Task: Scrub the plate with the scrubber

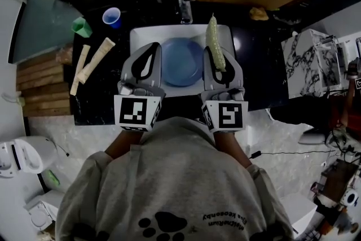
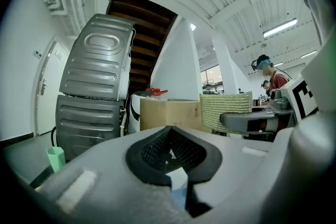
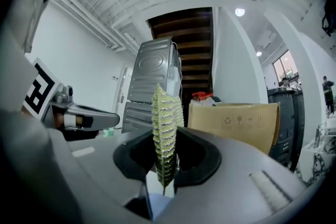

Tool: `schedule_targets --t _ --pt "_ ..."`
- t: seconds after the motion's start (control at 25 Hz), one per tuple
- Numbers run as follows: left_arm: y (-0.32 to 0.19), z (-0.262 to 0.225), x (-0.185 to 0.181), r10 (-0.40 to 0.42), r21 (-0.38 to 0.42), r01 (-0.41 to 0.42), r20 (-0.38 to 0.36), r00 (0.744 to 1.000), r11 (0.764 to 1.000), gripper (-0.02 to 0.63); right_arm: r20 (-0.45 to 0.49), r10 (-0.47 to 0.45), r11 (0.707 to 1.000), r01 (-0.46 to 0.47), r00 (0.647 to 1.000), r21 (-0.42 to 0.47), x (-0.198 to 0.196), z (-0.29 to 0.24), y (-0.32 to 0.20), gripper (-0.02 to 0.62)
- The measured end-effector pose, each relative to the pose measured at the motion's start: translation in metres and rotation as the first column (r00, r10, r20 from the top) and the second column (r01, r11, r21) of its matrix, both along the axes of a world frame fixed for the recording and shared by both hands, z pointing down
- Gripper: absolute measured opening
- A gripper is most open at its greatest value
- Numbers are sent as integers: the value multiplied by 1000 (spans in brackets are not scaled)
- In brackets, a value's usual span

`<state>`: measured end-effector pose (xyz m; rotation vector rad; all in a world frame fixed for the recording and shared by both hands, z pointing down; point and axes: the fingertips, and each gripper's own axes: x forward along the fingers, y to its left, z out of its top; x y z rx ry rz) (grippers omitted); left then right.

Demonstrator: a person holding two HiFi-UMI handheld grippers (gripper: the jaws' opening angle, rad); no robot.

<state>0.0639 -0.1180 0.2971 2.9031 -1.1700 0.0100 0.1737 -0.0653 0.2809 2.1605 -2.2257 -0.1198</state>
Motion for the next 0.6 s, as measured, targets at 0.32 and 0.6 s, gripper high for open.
schedule_targets --t 0.32,0.6 --pt "9 9 -5 -11 6 11 36 999 1000 5 -86 -51 999 52 995 14 -25 -2 5 67" --pt "13 16 -6 -29 3 28 50 998 1000 5 -24 -54 998 53 998 -26 -22 14 8 67"
